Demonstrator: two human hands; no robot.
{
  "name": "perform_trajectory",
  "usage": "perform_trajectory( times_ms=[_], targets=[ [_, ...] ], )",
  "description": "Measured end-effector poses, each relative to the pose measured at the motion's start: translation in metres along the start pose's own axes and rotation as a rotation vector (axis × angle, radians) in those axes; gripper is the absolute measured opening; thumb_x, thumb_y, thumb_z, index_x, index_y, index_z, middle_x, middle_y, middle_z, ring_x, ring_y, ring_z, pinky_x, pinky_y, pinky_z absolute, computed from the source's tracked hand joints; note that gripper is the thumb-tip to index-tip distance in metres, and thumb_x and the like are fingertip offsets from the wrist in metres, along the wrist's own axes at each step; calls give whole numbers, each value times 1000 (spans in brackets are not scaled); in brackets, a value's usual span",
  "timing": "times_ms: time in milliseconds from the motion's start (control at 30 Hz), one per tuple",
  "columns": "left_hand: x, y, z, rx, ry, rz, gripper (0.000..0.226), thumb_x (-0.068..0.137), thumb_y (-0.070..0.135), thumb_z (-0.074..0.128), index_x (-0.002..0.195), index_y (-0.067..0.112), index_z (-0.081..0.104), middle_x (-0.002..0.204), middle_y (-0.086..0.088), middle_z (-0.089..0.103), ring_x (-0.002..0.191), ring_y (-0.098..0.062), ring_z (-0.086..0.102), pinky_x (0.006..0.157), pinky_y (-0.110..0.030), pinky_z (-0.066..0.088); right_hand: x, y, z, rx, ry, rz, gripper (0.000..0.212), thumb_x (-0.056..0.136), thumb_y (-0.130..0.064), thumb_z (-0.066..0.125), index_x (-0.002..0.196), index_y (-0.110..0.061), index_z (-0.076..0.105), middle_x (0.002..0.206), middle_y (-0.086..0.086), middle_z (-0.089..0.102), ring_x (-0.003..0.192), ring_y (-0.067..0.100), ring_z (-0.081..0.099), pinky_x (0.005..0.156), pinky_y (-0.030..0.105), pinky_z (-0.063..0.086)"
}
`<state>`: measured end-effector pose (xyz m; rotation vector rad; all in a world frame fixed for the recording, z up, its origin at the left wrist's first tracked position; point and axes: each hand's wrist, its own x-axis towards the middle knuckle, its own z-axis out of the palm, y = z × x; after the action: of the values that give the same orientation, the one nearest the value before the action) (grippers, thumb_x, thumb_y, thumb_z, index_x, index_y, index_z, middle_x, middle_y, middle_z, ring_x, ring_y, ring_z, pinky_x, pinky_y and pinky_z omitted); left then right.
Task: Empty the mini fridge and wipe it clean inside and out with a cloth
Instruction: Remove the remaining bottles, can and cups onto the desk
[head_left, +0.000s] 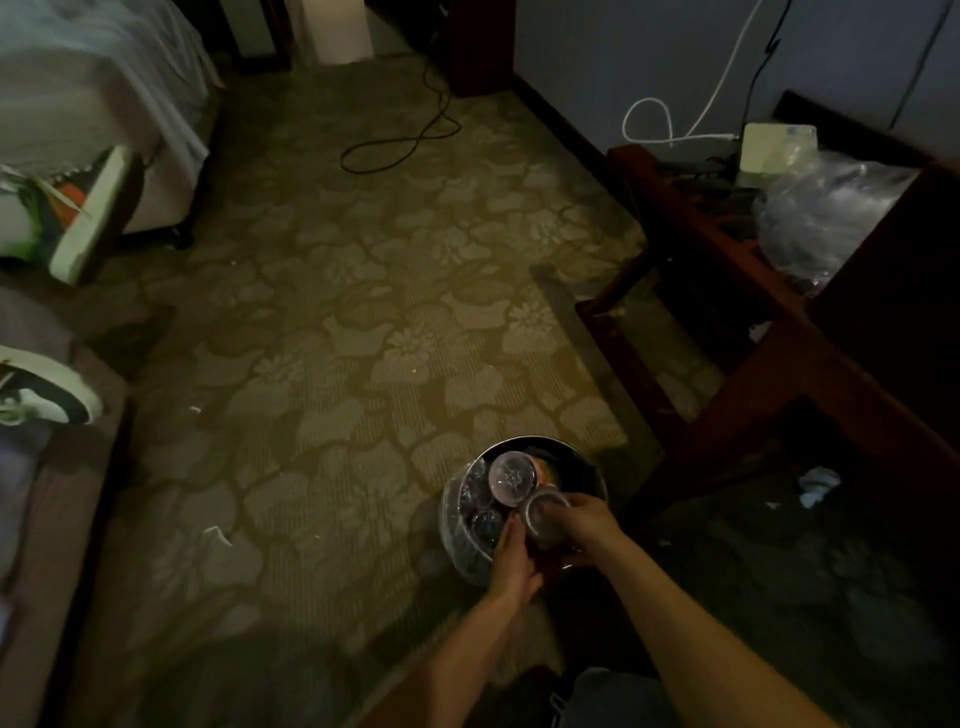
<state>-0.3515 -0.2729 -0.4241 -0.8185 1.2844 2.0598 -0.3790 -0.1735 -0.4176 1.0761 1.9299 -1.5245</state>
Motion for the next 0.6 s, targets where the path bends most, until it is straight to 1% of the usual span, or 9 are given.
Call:
perform_trajectory(
  times_ms=[67,100,200,267,300,433,467,533,600],
  targets=[
    [9,2,1,19,-7,17,42,102,28,41,141,11,44,137,-18,53,125,-33,52,81,-32,52,13,6,2,-38,36,-30,37,87,-13,64,124,-11,62,116,18,65,104,35,62,91,51,53],
    [13,3,2,33,-3,26,42,102,27,42,141,12,44,137,-18,53,125,-33,51,86,-35,50,17,8,3,-43,48,-41,36,87,-12,64,123,-12,63,114,17,67,102,34,63,90,50,53],
    [33,-2,-2,71,35,46,38,100,16,46,138,13,47,136,-18,53,126,-34,50,93,-39,49,16,9,8,-95,90,-74,34,87,-13,64,121,-13,64,112,14,68,98,31,65,86,46,56],
    [48,-7,-6,123,76,71,34,98,10,48,133,10,52,134,-19,55,124,-34,52,104,-47,44,16,12,12,-142,139,-100,33,88,-15,63,121,-16,64,114,11,68,99,29,65,86,44,56],
    [57,-9,-8,149,102,78,33,97,7,50,129,8,55,131,-20,57,121,-35,53,106,-49,42,16,12,13,-146,163,-111,32,88,-16,63,120,-17,64,114,10,68,100,28,64,87,44,55],
    [83,-17,-12,214,264,99,22,93,0,54,111,10,61,122,-21,61,114,-38,57,101,-52,44,23,13,19,-140,225,-136,15,85,-16,66,98,-24,67,107,7,70,99,28,65,86,46,55],
    [83,-16,-12,209,294,107,22,92,-1,55,111,10,61,120,-19,62,113,-38,57,100,-50,45,23,11,19,-137,215,-139,13,85,-17,66,94,-27,66,106,7,70,99,28,65,88,45,54],
    [82,-14,-10,230,334,124,26,92,-1,55,116,4,60,113,-13,61,110,-36,58,97,-43,47,24,8,20,-147,197,-152,13,86,-18,67,96,-27,69,108,6,70,103,28,64,92,39,52],
    [81,-13,-9,301,370,155,25,92,2,57,117,2,62,111,-15,63,107,-35,59,93,-39,47,30,8,20,-158,197,-155,15,88,-19,66,102,-22,71,110,6,70,106,28,63,92,33,50]
  ],
)
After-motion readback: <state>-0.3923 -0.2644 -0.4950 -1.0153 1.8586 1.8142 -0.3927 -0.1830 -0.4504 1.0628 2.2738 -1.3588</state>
